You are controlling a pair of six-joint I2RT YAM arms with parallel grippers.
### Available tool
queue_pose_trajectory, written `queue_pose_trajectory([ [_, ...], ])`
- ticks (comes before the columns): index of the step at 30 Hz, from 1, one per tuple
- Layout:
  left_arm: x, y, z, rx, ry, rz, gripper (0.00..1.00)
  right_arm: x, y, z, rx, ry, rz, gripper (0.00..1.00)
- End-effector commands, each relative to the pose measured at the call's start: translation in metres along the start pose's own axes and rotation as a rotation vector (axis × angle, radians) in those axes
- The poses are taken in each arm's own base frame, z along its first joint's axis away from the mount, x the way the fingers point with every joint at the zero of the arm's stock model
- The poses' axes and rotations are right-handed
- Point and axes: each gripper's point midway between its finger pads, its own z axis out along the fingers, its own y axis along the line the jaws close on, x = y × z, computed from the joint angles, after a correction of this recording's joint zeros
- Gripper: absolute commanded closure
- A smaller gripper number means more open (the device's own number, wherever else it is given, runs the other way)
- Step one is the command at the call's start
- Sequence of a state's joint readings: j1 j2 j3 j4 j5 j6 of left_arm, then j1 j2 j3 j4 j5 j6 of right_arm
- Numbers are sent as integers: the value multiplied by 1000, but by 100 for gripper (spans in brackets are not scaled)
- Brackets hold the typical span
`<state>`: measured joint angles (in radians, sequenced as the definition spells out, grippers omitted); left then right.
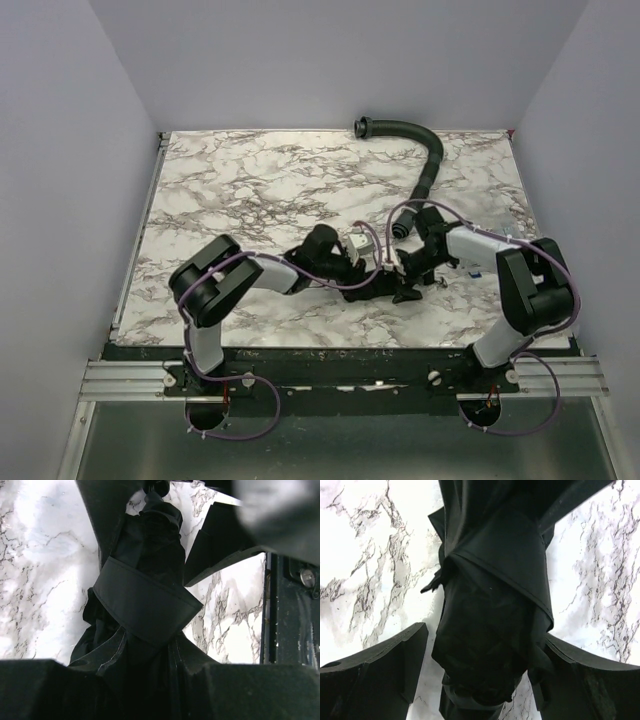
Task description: Put away the umbrella
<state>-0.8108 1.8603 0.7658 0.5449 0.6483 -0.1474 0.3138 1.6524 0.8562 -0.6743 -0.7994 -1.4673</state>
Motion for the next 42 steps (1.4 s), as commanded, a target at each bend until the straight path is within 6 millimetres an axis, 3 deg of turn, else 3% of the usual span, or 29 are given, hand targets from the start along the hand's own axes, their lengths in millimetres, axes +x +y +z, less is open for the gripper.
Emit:
queue_pose_trajectory([
  [1, 161, -18, -35, -38, 492, -420, 98, 3, 3, 0, 9, 26, -111, 19],
  [4, 163, -18, -34, -31, 492, -440, 98, 7, 2, -1, 35, 47, -119, 25],
  [6, 163, -19, -34, -26, 490, -448, 98, 10, 4, -1, 35, 62, -119, 50],
  [8, 159, -18, -33, -26, 475, -454, 98, 15, 6, 0, 27, 81, -120, 67],
  [14, 126, -11, -26, -25, 401, -442, 95, 19, 17, 4, 0, 113, -62, 89],
  [17, 98, -3, -21, -35, 333, -404, 87, 17, 25, 8, -40, 130, 43, 92],
  [22, 33, 6, -20, -82, 159, -257, 56, 24, 31, 12, -95, 182, 213, 95],
  [25, -5, 6, -28, -113, 48, -158, 44, 24, 32, 13, -104, 183, 268, 95],
  [28, -29, 4, -40, -155, -38, -83, 36, 25, 28, 13, -77, 186, 278, 95],
  [33, -47, -1, -70, -239, -172, -3, 30, 27, 26, 15, -83, 197, 312, 96],
  [34, -51, -3, -79, -262, -215, 6, 25, 27, 26, 15, -82, 198, 312, 96],
  [36, -55, -6, -94, -291, -299, 12, 2, 28, 26, 16, -82, 202, 312, 96],
  [39, -60, -4, -117, -310, -439, -121, 2, 28, 26, 17, -85, 207, 313, 96],
  [42, -58, -10, -127, -229, -481, -191, 2, 29, 25, 18, -84, 210, 316, 96],
])
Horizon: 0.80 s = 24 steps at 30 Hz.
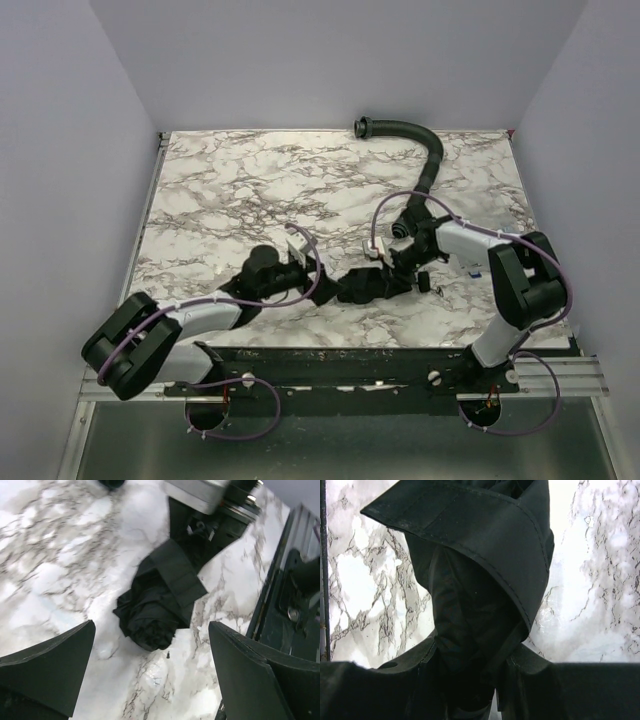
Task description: Put away the umbrella
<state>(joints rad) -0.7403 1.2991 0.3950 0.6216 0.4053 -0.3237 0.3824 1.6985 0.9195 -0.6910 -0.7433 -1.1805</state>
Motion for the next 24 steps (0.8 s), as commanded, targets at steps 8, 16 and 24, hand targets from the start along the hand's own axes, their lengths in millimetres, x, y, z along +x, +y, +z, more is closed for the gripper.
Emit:
queue_pose_trajectory([
  [8, -21, 0, -18, -23, -85, -1, 17, 39, 10, 14, -41, 157, 106, 95],
  [16, -3, -5, -20, -160, 4, 322, 16, 40, 10, 20, -72, 166, 150, 95],
  [24, -19, -2, -13, -163, -53, 573, 21, 41, 6, 23, -79, 181, 191, 96],
])
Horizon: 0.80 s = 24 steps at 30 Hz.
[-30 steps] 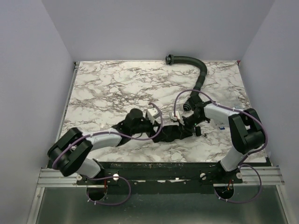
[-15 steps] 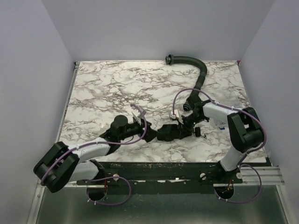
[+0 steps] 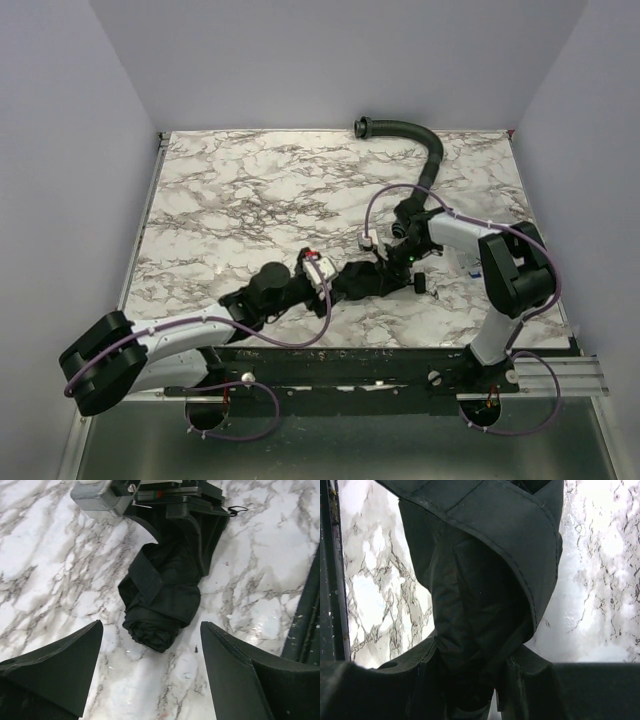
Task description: Put away the umbrella
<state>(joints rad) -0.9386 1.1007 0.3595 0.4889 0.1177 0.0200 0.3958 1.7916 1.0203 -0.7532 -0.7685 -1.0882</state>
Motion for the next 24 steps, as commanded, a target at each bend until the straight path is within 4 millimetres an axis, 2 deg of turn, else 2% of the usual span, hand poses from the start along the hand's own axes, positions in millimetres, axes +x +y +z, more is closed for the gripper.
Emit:
queue_pose_trajectory([
  [1, -7, 19, 7, -68, -22, 189, 22, 51, 4, 18, -12, 184, 78, 96],
  [11, -11, 14, 59, -48, -16, 251, 24, 53, 3, 20, -6, 194, 80, 96],
  [14, -15, 13, 68, -50, -18, 266, 27, 52, 2, 20, -2, 192, 77, 95],
  [16, -13, 13, 72, -49, 7, 278, 35, 53, 2, 20, -2, 195, 79, 96],
  [18, -10, 13, 73, -44, 30, 286, 52, 53, 3, 21, -3, 195, 80, 96],
  [19, -7, 13, 73, -42, 43, 289, 61, 52, 2, 21, -2, 194, 78, 96],
  [22, 1, 12, 71, -34, 77, 293, 100, 52, 2, 21, -1, 194, 78, 96],
  [24, 6, 18, 68, -67, 99, 296, 100, 53, 1, 21, 0, 194, 80, 95],
])
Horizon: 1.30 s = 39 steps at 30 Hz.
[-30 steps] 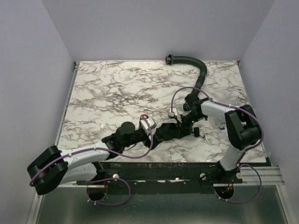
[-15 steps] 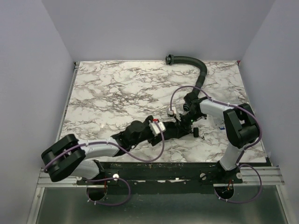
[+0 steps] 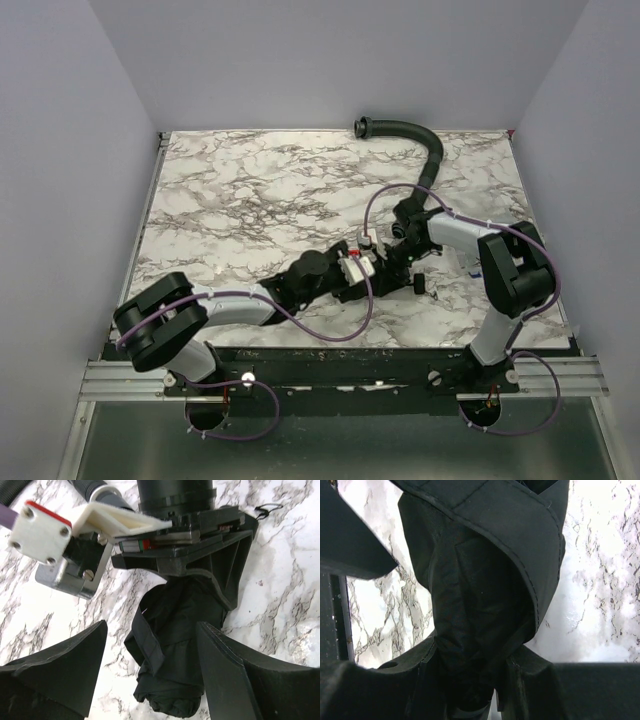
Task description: Put away the umbrella
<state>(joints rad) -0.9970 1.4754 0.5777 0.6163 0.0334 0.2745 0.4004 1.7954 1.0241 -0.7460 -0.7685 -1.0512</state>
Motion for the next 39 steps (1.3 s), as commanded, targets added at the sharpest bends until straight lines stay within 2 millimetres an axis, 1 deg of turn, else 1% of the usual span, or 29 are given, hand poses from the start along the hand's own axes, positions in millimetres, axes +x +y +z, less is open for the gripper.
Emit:
queue_pose_trajectory([
  [1, 16, 7, -4, -44, 74, 28, 100, 54, 0, 20, 1, 196, 50, 95],
  [2, 17, 7, -5, -49, 77, 29, 95, 54, 0, 20, 1, 197, 52, 96],
  [4, 18, 8, -7, -58, 77, 30, 73, 54, 0, 20, 1, 197, 51, 96],
  [5, 18, 9, -7, -60, 77, 33, 69, 54, 0, 20, 1, 197, 50, 96],
  [6, 18, 9, -8, -62, 78, 36, 68, 54, 0, 20, 1, 197, 53, 96],
  [8, 20, 11, -7, -68, 91, 41, 69, 54, 0, 20, 3, 196, 51, 95],
  [10, 23, 13, -5, -75, 109, 45, 73, 54, 0, 20, 3, 197, 50, 96],
  [12, 25, 14, -3, -80, 121, 44, 79, 54, 0, 20, 2, 196, 51, 95],
  [14, 24, 13, -2, -78, 120, 36, 89, 54, 0, 20, 3, 196, 51, 95],
  [15, 22, 12, -3, -77, 115, 25, 90, 54, 0, 20, 3, 196, 50, 96],
  [16, 19, 12, -5, -75, 102, 9, 83, 54, 0, 20, 3, 196, 50, 96],
  [17, 15, 10, -7, -71, 83, -9, 72, 54, 0, 20, 3, 196, 49, 96],
  [18, 10, 9, -10, -68, 53, -31, 53, 54, 1, 20, 1, 197, 51, 95],
  [19, 5, 10, -13, -75, 27, -44, 41, 54, 0, 20, 2, 196, 50, 96],
  [20, 2, 10, -17, -79, 14, -56, 34, 54, 0, 20, 3, 197, 49, 95],
  [23, -3, 9, -25, -77, -13, -63, 26, 54, 0, 20, 2, 197, 49, 96],
  [27, -4, 2, -30, -44, -29, -80, 22, 54, 0, 20, 2, 197, 48, 96],
  [29, -4, 1, -32, -44, -44, -96, 16, 54, 0, 20, 2, 197, 49, 96],
  [30, -5, 1, -33, -47, -52, -107, 15, 54, 0, 20, 1, 198, 49, 95],
  [32, -6, -3, -35, -26, -71, -134, 15, 54, 0, 20, 2, 198, 48, 96],
  [33, -7, -3, -35, -22, -79, -146, 16, 54, 1, 20, 3, 198, 47, 95],
  [34, -10, -4, -36, -5, -97, -159, 26, 54, 0, 20, 4, 198, 47, 96],
  [36, -14, -5, -38, 45, -119, -206, 57, 54, 0, 20, 3, 199, 47, 95],
  [37, -16, -7, -40, 76, -128, -230, 68, 54, 0, 20, 3, 199, 47, 96],
  [38, -18, -6, -42, 90, -142, -259, 77, 54, 1, 20, 3, 200, 48, 95],
  [39, -20, -7, -44, 112, -156, -270, 79, 54, 1, 20, 2, 200, 46, 96],
])
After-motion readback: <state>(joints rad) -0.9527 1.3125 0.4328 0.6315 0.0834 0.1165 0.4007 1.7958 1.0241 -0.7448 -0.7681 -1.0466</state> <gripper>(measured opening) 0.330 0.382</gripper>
